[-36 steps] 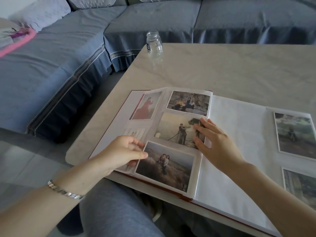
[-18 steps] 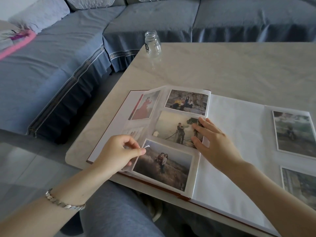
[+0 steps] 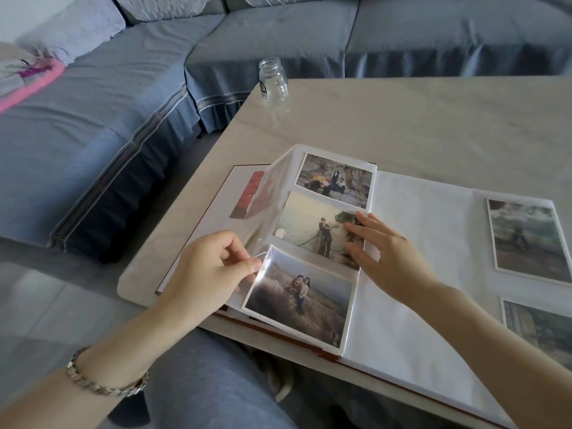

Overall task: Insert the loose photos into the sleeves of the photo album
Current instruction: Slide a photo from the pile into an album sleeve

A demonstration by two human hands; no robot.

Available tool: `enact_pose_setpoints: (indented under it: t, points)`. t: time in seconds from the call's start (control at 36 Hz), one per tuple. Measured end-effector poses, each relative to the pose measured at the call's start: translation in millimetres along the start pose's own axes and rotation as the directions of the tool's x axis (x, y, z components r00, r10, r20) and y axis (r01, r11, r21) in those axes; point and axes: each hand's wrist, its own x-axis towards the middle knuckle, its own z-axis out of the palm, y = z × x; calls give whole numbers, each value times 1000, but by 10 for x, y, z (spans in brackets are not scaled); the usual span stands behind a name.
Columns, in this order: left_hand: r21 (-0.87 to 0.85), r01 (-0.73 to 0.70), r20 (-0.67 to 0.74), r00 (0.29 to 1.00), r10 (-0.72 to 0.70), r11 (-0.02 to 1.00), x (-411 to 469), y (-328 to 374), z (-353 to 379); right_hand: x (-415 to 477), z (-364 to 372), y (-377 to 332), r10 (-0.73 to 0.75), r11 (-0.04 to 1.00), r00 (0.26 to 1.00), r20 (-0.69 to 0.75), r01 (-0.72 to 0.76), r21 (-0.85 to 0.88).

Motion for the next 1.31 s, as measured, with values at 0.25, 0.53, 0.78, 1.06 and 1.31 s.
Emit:
enact_pose_setpoints:
  t: [0.25,0.53,0.78,1.06,1.31]
  points:
    - [-2,24,52,998,-24,1000,61,-97,24,1,10,22,-8,1000,1000,-7,8,-9]
    - [-146,185,104,980,-171,972,127,-215,75,-6,12,24,-13,1000,1000,13,14,-27]
    - [439,-238,39,968,247,866,151,-205,453,-18,-24,25,-12,999,999,52,13,-29]
    - [537,-475,455,859,236,697,172,-318,789,-28,-23,16,17,1000,998,57,-17,-9]
    - [664,-306,230,952,204,682,279,-371,551,-72,-79,-8,4,1000,995,102,-2,-19]
